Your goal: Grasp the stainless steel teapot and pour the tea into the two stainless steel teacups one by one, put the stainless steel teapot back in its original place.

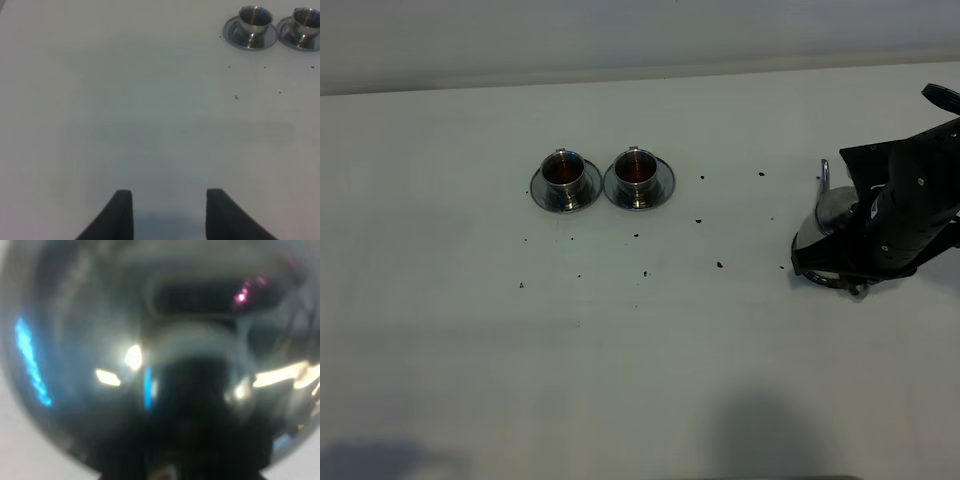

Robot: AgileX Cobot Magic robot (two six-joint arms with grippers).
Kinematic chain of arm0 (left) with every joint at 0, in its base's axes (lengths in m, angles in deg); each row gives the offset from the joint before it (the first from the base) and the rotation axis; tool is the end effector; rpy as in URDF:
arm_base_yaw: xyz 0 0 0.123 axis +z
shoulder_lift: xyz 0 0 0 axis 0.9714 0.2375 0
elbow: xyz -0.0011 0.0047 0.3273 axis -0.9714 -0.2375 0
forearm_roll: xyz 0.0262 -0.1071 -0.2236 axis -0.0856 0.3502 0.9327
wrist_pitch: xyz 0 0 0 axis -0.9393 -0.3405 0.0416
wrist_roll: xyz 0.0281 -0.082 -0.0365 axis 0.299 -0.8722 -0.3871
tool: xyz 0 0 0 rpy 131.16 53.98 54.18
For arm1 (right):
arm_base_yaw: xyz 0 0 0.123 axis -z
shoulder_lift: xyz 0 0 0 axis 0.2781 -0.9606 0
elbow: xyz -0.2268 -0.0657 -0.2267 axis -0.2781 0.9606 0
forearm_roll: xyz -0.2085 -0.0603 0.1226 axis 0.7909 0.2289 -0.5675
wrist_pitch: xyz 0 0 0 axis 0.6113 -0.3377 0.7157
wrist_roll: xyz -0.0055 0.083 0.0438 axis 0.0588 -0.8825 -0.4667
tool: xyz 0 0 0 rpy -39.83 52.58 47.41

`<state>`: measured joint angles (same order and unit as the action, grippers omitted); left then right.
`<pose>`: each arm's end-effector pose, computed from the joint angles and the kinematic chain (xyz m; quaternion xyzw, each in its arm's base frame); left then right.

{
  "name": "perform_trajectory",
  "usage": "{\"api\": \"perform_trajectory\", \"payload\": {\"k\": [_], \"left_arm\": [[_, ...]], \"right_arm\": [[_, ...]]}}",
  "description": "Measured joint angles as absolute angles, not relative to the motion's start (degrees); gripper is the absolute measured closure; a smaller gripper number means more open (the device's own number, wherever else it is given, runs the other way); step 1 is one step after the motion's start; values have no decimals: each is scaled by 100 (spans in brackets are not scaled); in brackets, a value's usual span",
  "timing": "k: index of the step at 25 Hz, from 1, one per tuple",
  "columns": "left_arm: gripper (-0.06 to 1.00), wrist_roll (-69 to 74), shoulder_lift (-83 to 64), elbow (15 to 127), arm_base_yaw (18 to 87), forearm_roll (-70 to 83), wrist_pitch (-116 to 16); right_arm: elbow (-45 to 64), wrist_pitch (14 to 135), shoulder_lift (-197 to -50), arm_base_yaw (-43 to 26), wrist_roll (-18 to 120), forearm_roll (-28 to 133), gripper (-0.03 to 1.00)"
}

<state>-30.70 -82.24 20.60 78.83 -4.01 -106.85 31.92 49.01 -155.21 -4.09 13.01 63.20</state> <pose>-0.0473 -0.0058 0.2774 -0.0138 0.8508 -0.0084 0.5252 0.3213 0.1157 0.1879 -0.0647 0.9907 0.0201 0.1176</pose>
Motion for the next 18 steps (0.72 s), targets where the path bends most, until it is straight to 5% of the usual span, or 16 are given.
{"api": "perform_trajectory", "payload": {"k": [18], "left_arm": [[57, -3060, -8224, 2060, 7883, -401, -10685]], "right_arm": [[3181, 4417, -15138, -409, 1356, 6320, 47]]}}
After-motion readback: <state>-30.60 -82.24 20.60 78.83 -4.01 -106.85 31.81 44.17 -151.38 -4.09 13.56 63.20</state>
